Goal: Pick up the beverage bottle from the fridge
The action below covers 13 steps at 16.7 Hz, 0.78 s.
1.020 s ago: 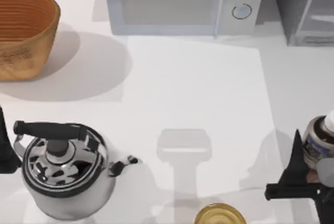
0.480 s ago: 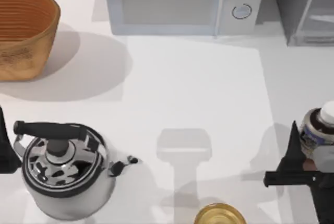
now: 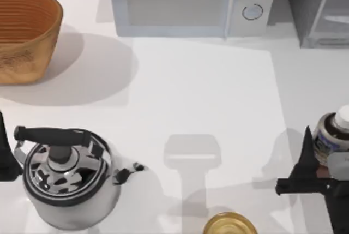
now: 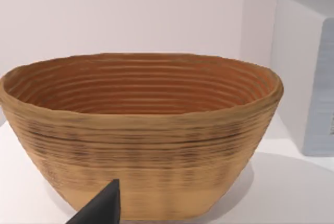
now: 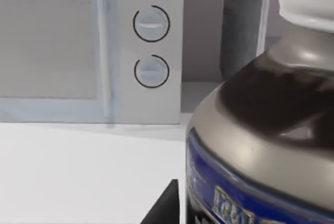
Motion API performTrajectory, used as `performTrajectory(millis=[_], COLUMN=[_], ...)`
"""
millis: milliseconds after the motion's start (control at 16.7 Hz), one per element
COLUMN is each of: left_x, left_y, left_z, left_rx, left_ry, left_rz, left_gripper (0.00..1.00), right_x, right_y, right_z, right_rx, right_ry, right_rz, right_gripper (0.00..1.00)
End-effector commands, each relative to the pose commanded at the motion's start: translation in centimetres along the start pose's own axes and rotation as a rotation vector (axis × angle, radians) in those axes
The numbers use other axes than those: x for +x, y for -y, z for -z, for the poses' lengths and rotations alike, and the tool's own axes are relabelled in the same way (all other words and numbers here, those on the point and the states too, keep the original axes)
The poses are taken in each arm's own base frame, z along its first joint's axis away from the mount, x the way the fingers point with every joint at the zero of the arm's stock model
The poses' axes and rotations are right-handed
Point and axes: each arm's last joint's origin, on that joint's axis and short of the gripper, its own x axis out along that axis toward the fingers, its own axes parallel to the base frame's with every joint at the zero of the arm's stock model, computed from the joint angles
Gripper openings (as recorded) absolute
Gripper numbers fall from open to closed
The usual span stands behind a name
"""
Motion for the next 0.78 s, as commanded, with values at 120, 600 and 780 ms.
performTrajectory(millis=[120, 600, 780], left_x=[0.00, 0.00, 0.00], left_y=[0.00, 0.00, 0.00], left_z=[0.00, 0.00, 0.00], left_rx=[0.000, 0.000, 0.000], left_ry=[0.000, 0.000, 0.000], left_rz=[0.000, 0.000, 0.000], left_gripper=[1.00, 1.00, 1.00], right_x=[0.00, 0.00, 0.00], right_y=[0.00, 0.00, 0.00], right_z=[0.00, 0.00, 0.00], right_rx=[0.000, 0.000, 0.000], right_ry=[0.000, 0.000, 0.000], right_rz=[0.000, 0.000, 0.000], right_gripper=[0.53, 1.00, 1.00])
